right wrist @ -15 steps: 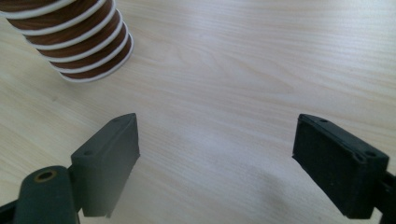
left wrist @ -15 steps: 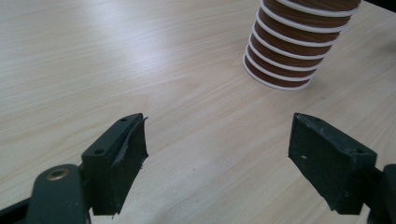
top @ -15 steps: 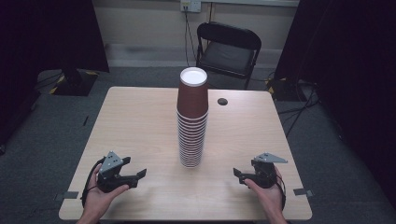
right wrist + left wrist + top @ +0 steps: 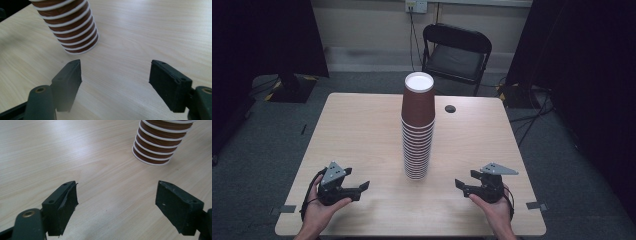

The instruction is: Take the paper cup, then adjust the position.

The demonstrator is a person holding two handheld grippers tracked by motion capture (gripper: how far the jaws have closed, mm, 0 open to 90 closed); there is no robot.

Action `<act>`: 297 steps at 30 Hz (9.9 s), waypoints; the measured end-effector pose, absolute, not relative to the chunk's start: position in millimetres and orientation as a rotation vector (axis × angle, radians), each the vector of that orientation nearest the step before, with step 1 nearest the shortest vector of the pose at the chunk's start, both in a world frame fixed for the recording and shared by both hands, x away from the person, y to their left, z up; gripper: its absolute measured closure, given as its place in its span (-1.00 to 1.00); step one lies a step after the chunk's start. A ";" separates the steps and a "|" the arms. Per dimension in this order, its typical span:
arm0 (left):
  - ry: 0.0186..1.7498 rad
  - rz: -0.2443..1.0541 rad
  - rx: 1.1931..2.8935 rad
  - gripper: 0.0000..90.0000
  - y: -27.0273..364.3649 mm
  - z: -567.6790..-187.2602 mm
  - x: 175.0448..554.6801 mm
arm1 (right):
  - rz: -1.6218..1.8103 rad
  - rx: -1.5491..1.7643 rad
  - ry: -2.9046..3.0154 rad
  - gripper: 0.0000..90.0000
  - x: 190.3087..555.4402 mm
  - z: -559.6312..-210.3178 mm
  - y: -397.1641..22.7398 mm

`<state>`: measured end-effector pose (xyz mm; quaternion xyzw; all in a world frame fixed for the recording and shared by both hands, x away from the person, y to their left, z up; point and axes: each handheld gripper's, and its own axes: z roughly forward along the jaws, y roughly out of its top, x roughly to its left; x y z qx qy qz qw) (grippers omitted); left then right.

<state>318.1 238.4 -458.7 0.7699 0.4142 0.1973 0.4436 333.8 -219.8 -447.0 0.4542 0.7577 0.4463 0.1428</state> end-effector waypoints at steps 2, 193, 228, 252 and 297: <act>1.021 0.491 1.912 -0.62 237.9 -458.7 317.7 | 1.315 1.294 2.185 -0.42 333.1 -441.7 -218.6; 1.015 0.501 1.972 -0.63 236.0 -463.6 319.3 | 1.811 0.725 1.991 -0.74 416.5 -193.0 -89.3; 0.990 0.492 1.992 -0.62 230.2 -463.8 319.7 | 1.754 0.871 1.861 -0.72 404.4 -192.0 -168.4; 0.914 0.501 1.932 -0.64 222.0 -459.9 318.4 | 1.732 1.031 1.970 -0.72 385.7 -281.4 -189.3; 0.584 0.447 1.845 -0.65 131.5 -420.6 328.3 | 1.734 1.223 2.163 -0.72 341.5 -384.6 -178.7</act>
